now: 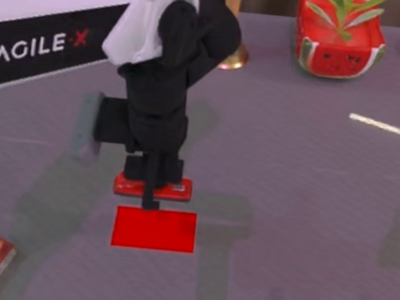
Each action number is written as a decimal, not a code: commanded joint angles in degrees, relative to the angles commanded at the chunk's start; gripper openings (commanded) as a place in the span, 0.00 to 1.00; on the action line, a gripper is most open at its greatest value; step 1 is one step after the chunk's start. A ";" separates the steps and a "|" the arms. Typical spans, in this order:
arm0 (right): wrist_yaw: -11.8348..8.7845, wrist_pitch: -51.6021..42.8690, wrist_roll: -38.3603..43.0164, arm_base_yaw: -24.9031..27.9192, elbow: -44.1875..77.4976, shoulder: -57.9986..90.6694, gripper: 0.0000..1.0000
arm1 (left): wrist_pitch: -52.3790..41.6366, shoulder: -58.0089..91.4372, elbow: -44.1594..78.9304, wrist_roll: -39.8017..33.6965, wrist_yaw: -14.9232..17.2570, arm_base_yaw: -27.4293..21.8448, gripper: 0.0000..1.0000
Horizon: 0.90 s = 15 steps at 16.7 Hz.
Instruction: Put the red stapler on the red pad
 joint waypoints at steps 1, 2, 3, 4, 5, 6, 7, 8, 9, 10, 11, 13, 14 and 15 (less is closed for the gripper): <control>0.00 0.00 0.00 0.00 0.00 0.00 1.00 | 2.23 0.50 -1.67 0.04 0.02 0.08 0.00; 0.00 0.00 0.00 0.00 0.00 0.00 1.00 | 4.80 1.10 -3.54 0.07 0.06 0.15 0.00; 0.00 0.00 0.00 0.00 0.00 0.00 1.00 | 7.51 1.76 -5.53 0.11 0.10 0.22 0.00; 0.00 0.00 0.00 0.00 0.00 0.00 1.00 | 10.19 2.41 -7.51 0.19 0.13 0.26 0.00; 0.00 0.00 0.00 0.00 0.00 0.00 1.00 | 12.66 3.01 -9.35 0.25 0.15 0.27 0.00; 0.00 0.00 0.00 0.00 0.00 0.00 1.00 | 14.74 3.52 -10.93 0.29 0.15 0.28 0.00; 0.00 0.00 0.00 0.00 0.00 0.00 1.00 | 16.26 3.90 -12.17 0.31 0.13 0.30 0.00; 0.00 0.00 0.00 0.00 0.00 0.00 1.00 | 17.15 4.13 -12.94 0.32 0.11 0.30 0.00; 0.00 0.00 0.00 0.00 0.00 0.00 1.00 | 17.44 4.20 -13.20 0.33 0.10 0.30 0.00; 0.00 0.00 0.00 0.00 0.00 0.00 1.00 | 17.44 4.20 -13.20 0.33 0.10 0.30 0.00; 0.00 0.00 0.00 0.00 0.00 0.00 1.00 | 17.44 4.20 -13.20 0.33 0.10 0.30 0.00; 0.00 0.00 0.00 0.00 0.00 0.00 1.00 | 17.44 4.20 -13.20 0.33 0.10 0.30 0.08; 0.00 0.00 0.00 0.00 0.00 0.00 1.00 | 17.44 4.20 -13.20 0.33 0.10 0.30 0.15; 0.00 0.00 0.00 0.00 0.00 0.00 1.00 | 17.44 4.20 -13.20 0.33 0.10 0.30 0.23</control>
